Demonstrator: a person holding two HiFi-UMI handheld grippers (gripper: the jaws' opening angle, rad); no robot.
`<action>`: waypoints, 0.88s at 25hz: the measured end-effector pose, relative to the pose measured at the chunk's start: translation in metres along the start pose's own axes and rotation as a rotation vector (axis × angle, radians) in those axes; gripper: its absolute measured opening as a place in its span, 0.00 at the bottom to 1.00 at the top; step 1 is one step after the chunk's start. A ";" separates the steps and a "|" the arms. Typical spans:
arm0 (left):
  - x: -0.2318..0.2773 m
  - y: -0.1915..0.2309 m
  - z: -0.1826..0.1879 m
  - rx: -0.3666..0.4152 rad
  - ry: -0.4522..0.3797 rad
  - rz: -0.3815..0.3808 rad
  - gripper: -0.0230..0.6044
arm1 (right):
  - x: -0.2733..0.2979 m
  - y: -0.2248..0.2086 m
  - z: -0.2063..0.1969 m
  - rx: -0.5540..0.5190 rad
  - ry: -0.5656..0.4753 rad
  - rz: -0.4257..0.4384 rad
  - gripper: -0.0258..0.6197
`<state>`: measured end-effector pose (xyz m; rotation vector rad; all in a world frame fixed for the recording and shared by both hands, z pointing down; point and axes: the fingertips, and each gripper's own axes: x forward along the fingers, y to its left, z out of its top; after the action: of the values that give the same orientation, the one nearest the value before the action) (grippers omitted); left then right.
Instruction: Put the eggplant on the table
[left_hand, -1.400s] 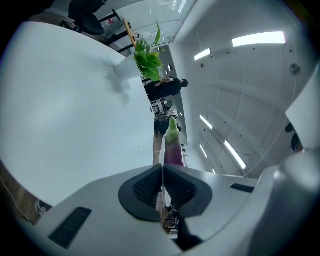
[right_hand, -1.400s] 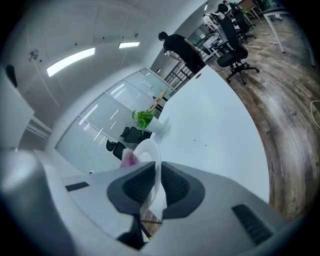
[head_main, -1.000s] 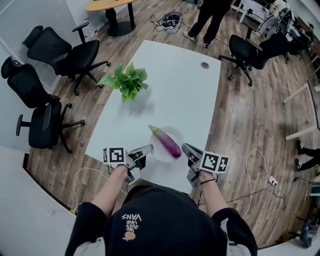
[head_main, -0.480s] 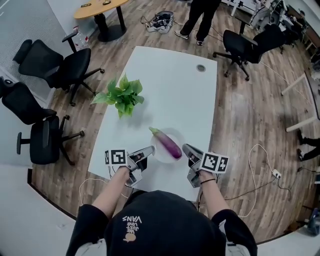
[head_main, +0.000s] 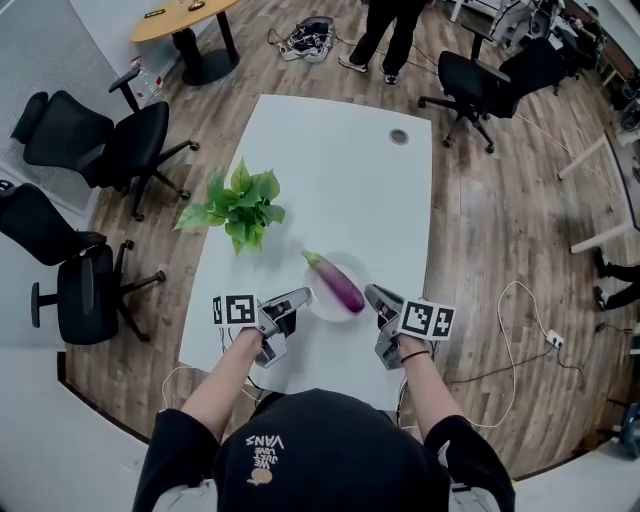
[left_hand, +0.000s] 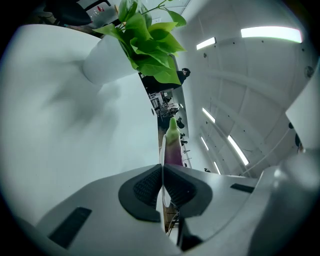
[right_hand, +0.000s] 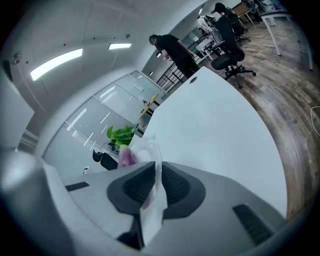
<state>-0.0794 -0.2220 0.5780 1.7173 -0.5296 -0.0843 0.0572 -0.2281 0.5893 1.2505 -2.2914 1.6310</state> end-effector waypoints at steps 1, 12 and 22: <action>0.002 0.003 0.002 -0.002 0.001 0.003 0.07 | 0.003 -0.002 0.001 -0.003 0.005 -0.003 0.11; 0.027 0.044 0.027 -0.076 0.022 0.038 0.07 | 0.043 -0.034 0.021 0.014 0.046 -0.036 0.11; 0.041 0.065 0.033 -0.104 0.064 0.093 0.07 | 0.059 -0.054 0.022 0.012 0.094 -0.081 0.11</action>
<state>-0.0736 -0.2759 0.6415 1.5868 -0.5474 0.0097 0.0611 -0.2857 0.6493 1.2247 -2.1504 1.6418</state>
